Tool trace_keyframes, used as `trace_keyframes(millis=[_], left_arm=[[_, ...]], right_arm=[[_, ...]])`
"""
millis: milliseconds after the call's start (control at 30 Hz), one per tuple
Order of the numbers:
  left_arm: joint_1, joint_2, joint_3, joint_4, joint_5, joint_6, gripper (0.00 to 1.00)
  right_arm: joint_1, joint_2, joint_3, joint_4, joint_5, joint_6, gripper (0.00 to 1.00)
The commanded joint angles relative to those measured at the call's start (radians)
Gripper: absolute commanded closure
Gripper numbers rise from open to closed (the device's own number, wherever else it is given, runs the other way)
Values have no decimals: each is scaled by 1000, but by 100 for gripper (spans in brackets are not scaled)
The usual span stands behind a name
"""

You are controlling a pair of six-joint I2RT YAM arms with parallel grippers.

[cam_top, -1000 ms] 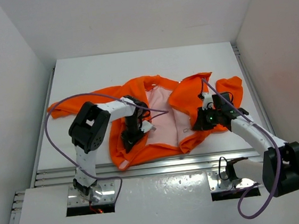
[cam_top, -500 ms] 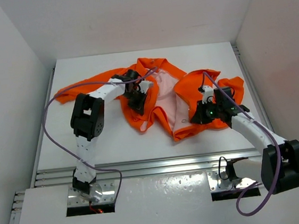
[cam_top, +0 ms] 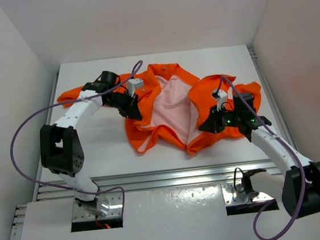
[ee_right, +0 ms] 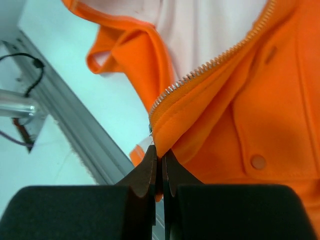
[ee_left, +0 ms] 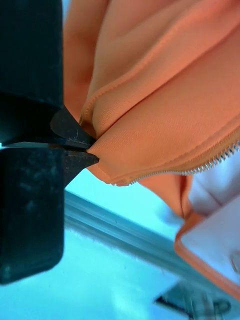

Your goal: Zip up the jacket

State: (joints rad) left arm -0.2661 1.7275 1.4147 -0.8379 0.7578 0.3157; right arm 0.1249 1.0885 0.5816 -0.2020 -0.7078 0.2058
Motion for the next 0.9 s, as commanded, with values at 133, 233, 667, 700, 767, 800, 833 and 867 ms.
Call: trace_keyframes(millis=[133, 233, 667, 700, 767, 800, 833, 867], left_arm=[[-41, -11, -45, 100, 242, -163, 100], [-64, -55, -72, 227, 252, -289, 100], [-209, -302, -332, 816, -61, -676, 100], [-219, -315, -348, 833, -70, -700, 100], [-231, -331, -388, 868, -92, -716, 100], [-242, -357, -405, 913, -92, -716, 100], [-242, -370, -422, 931, -92, -716, 100], [-254, -385, -448, 945, -106, -702, 100]], right_arm=[[33, 11, -40, 366, -185, 225, 100], [68, 36, -45, 463, -191, 302, 100], [147, 88, -124, 705, -231, 512, 100], [145, 97, -131, 772, -278, 532, 100], [144, 125, -123, 823, -338, 608, 100], [147, 142, -123, 884, -357, 627, 100], [147, 152, -117, 909, -419, 668, 100], [148, 171, -114, 936, -445, 685, 100]])
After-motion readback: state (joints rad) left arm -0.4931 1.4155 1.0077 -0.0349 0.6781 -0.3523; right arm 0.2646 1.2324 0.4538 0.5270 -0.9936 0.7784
